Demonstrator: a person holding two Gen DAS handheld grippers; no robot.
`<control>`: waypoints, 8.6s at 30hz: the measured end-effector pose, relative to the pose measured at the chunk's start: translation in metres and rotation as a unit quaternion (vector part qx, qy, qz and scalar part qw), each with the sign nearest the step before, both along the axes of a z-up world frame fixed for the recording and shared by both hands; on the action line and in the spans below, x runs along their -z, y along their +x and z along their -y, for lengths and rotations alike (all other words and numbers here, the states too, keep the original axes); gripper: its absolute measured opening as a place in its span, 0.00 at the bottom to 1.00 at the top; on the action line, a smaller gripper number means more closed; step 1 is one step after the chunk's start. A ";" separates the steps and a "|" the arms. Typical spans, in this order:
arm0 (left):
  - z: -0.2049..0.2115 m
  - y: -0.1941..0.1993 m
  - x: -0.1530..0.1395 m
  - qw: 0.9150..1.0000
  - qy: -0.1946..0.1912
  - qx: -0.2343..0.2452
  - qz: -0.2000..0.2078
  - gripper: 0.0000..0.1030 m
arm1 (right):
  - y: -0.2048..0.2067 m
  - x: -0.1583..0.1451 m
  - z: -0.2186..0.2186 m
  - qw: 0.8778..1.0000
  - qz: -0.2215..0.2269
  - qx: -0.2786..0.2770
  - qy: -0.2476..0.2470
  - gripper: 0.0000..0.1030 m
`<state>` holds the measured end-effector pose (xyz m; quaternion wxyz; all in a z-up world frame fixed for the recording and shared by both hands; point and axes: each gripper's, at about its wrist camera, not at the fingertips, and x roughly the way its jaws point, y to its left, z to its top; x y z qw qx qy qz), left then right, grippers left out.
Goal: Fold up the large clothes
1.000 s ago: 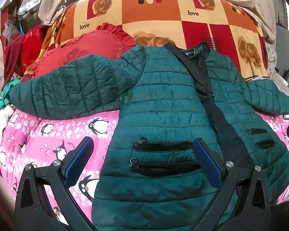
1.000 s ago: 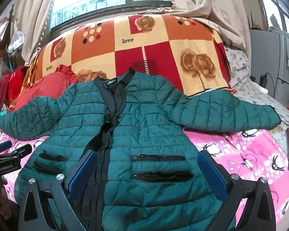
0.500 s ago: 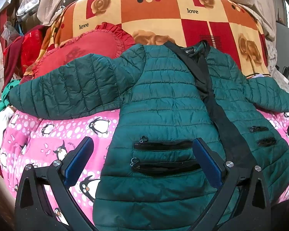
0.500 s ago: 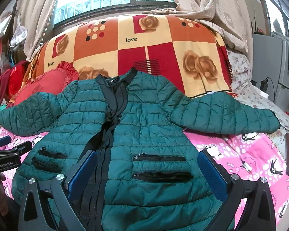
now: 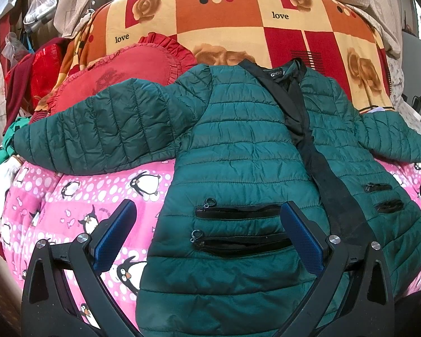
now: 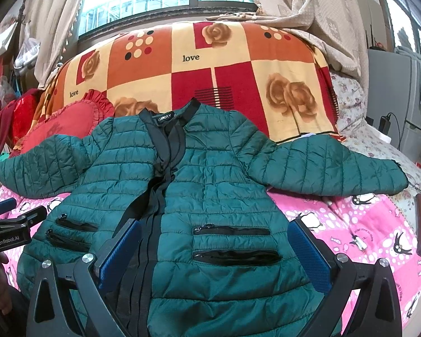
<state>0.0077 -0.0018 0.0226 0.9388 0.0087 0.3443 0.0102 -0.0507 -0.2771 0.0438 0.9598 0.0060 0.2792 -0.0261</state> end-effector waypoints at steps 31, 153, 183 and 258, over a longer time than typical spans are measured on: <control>-0.020 -0.008 -0.043 1.000 -0.007 -0.006 -0.003 1.00 | 0.005 -0.001 -0.005 1.000 0.007 0.003 -0.013 1.00; -0.017 0.139 -0.017 0.960 -0.225 0.165 -0.034 0.09 | 0.088 0.034 0.030 0.991 -0.081 0.027 0.100 1.00; -0.002 0.131 -0.039 0.983 -0.146 -0.015 0.106 0.59 | 0.187 0.035 0.014 0.973 -0.077 -0.097 0.196 1.00; -0.049 0.204 0.063 0.969 -0.213 -0.094 -0.083 0.64 | 0.243 0.089 0.050 0.972 -0.189 -0.048 0.129 0.39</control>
